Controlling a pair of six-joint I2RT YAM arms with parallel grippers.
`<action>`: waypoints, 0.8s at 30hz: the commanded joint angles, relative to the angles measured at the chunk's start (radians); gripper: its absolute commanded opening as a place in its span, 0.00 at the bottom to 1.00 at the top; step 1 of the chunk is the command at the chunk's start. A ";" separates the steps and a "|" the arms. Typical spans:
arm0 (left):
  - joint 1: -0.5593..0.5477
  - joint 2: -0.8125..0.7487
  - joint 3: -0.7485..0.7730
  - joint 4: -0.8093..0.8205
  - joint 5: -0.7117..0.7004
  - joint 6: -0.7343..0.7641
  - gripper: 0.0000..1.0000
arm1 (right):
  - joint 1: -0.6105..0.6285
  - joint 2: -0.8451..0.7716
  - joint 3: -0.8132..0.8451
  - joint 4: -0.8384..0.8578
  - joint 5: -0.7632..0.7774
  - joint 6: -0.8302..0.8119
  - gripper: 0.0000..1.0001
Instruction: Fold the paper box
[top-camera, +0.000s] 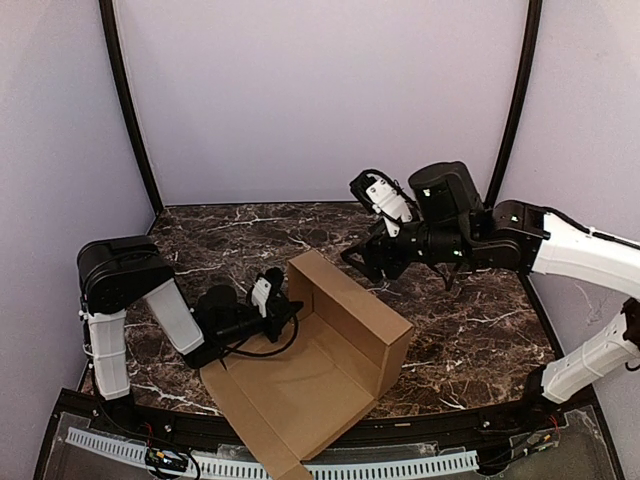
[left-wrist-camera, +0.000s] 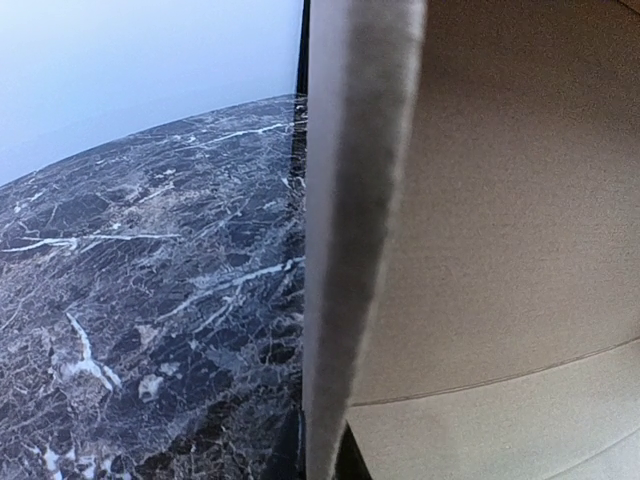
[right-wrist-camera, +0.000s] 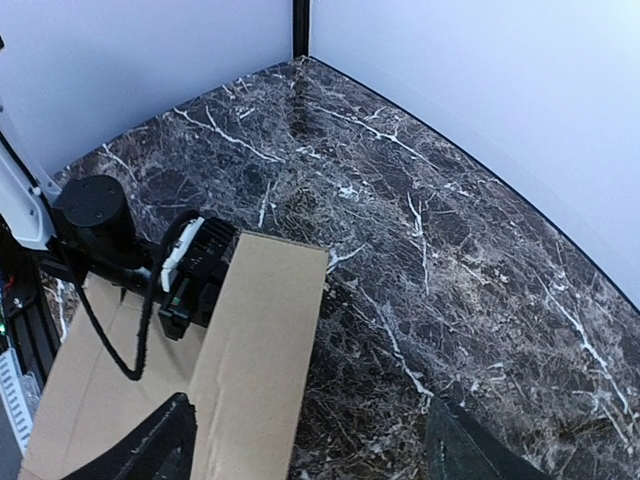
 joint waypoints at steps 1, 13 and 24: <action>-0.001 -0.008 -0.032 0.003 0.085 0.048 0.01 | -0.033 0.083 0.050 0.072 -0.096 -0.040 0.71; -0.003 0.040 -0.051 0.044 0.154 0.047 0.01 | -0.045 0.311 0.168 0.208 -0.197 -0.024 0.00; -0.005 0.059 -0.044 0.046 0.161 0.042 0.01 | -0.046 0.435 0.181 0.279 -0.266 0.016 0.00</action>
